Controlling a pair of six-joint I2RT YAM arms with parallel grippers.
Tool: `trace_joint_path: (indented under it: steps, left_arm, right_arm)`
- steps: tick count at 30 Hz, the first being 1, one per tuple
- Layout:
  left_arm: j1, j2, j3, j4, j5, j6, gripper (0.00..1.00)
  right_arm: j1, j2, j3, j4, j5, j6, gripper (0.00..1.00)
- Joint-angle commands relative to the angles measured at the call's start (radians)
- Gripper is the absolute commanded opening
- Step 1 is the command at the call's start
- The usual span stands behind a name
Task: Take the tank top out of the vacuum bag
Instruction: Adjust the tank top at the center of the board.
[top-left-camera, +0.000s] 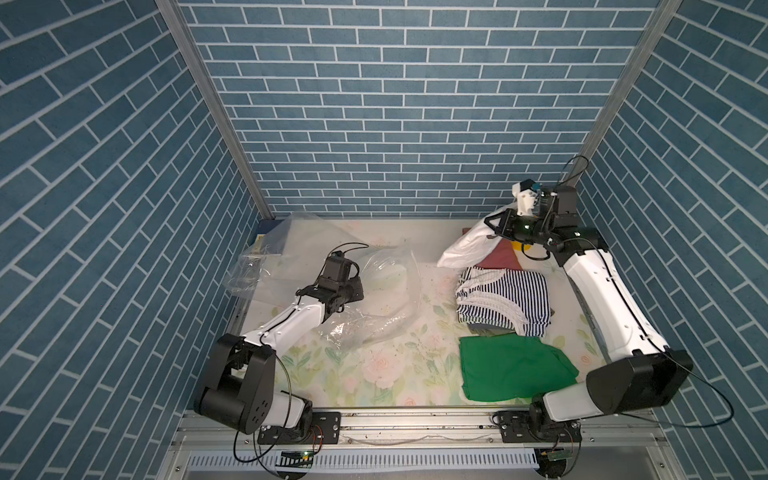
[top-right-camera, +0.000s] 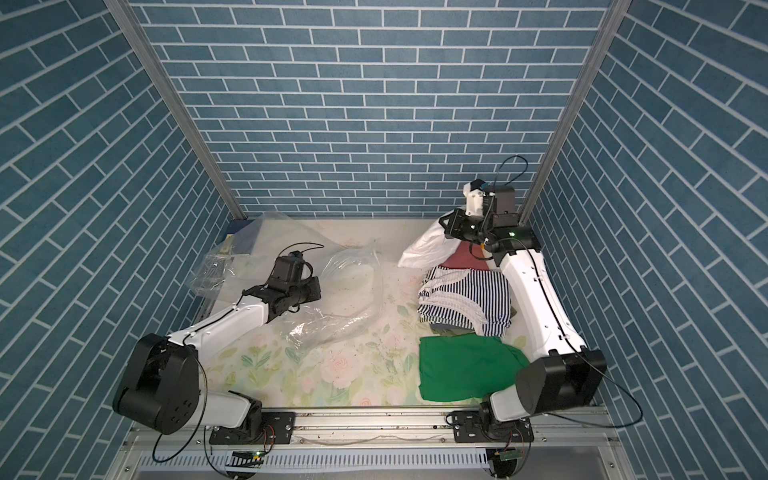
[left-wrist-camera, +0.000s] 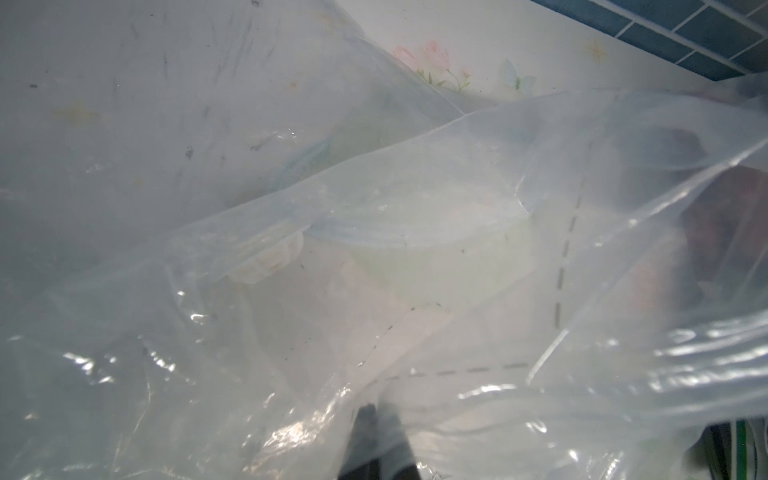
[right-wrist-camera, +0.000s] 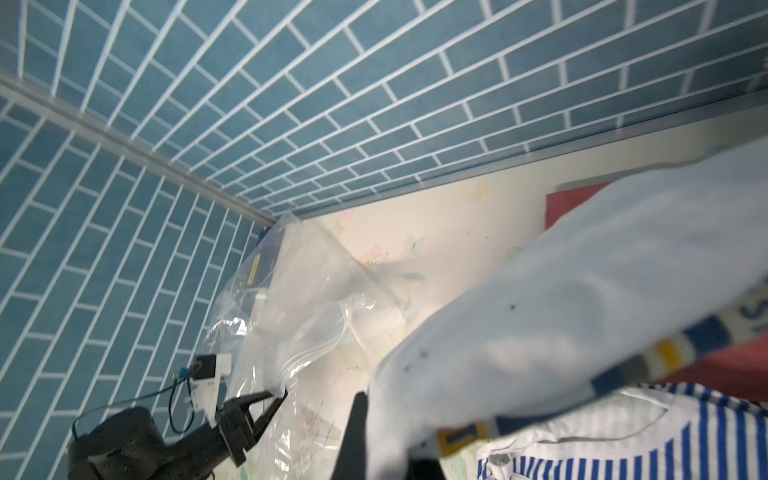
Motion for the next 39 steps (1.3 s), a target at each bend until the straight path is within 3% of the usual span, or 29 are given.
trace_joint_path:
  steps: [1,5,15,25,31,32,34,37,39]
  left_arm:
    - [0.012,-0.022,0.019,-0.024,-0.04,0.018,0.0]
    - [0.014,-0.023,0.018,-0.024,-0.044,0.018,0.0]
    - [0.015,0.0,0.022,-0.022,-0.037,0.017,0.0]
    - [0.017,0.01,0.024,-0.021,-0.032,0.019,0.0]
    - [0.019,0.017,0.028,-0.02,-0.031,0.018,0.0]
    - [0.018,0.019,0.029,-0.019,-0.028,0.018,0.0]
    - [0.018,0.02,0.029,-0.019,-0.028,0.018,0.0]
    - [0.018,0.018,0.028,-0.016,-0.027,0.019,0.0]
    - [0.018,0.014,0.028,-0.013,-0.023,0.014,0.0]
  right_arm:
    - [0.032,0.034,0.096,-0.154,-0.052,-0.135,0.0]
    - [0.011,0.006,0.042,-0.224,0.005,-0.19,0.0]
    - [-0.202,-0.151,-0.292,-0.264,0.131,-0.204,0.0]
    - [-0.261,-0.173,-0.461,-0.282,0.434,-0.197,0.0]
    - [-0.295,-0.197,-0.554,-0.233,0.448,-0.18,0.0]
    - [-0.296,-0.198,-0.568,-0.217,0.442,-0.177,0.06]
    - [-0.297,-0.206,-0.587,-0.182,0.428,-0.173,0.37]
    - [-0.297,-0.244,-0.582,-0.144,0.46,-0.159,0.72]
    - [-0.297,-0.282,-0.567,-0.116,0.473,-0.162,0.81]
